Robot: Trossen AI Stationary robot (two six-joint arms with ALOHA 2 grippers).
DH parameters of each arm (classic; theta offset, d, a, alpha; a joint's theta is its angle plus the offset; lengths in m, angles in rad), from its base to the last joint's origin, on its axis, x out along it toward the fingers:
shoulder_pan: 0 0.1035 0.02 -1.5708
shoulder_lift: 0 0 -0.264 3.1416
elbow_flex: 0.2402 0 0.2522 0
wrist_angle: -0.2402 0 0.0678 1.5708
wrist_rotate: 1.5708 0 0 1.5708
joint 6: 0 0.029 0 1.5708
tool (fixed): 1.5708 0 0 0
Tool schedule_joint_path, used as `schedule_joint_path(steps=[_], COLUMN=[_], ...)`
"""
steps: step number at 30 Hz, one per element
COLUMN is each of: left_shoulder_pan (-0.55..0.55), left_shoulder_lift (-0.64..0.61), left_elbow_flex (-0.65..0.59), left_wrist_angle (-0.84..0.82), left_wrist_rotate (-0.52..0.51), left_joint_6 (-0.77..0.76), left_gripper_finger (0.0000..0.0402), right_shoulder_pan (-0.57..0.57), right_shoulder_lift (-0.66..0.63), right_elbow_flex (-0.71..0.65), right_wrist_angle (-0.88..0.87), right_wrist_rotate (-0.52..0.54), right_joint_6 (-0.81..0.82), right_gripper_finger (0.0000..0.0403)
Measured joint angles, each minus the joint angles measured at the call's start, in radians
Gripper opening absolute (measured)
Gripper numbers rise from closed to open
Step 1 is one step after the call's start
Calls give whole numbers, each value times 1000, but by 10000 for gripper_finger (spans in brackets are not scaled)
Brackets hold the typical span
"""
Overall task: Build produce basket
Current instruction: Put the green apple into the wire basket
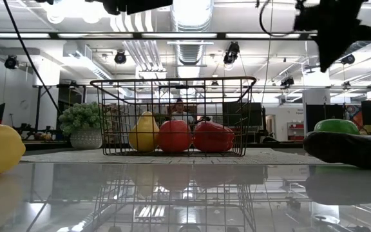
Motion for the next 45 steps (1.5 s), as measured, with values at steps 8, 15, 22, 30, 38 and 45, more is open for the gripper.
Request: schedule_joint_path(steps=[8,15,22,30,38,45], left_shoulder_pan=[3,2,2,2,2,2], left_shoulder_lift=[-50,-66,-79,-82,-82,-82], left_elbow_flex=[-47,-72,-86,-86,-92,-95], left_wrist_angle=[61,60,74,73,73,73], left_wrist_rotate=[-9,-9,-9,-9,-9,-9], left_joint_6=[-1,-2,1,2,2,1], left_gripper_finger=[217,217,217,217,217,217], right_shoulder_pan=[-9,-12,-35,-124,-224,-332], right_shoulder_lift=[-6,37,100,189,181,168], right_elbow_flex=[-64,-83,-64,-92,-123,-170], right_wrist_angle=[-16,-16,-14,40,143,153], right_wrist_rotate=[-126,-169,-117,-54,-157,-208], right_joint_6=[36,105,105,-7,-165,-259], right_gripper_finger=[14,106,260,366,368,368])
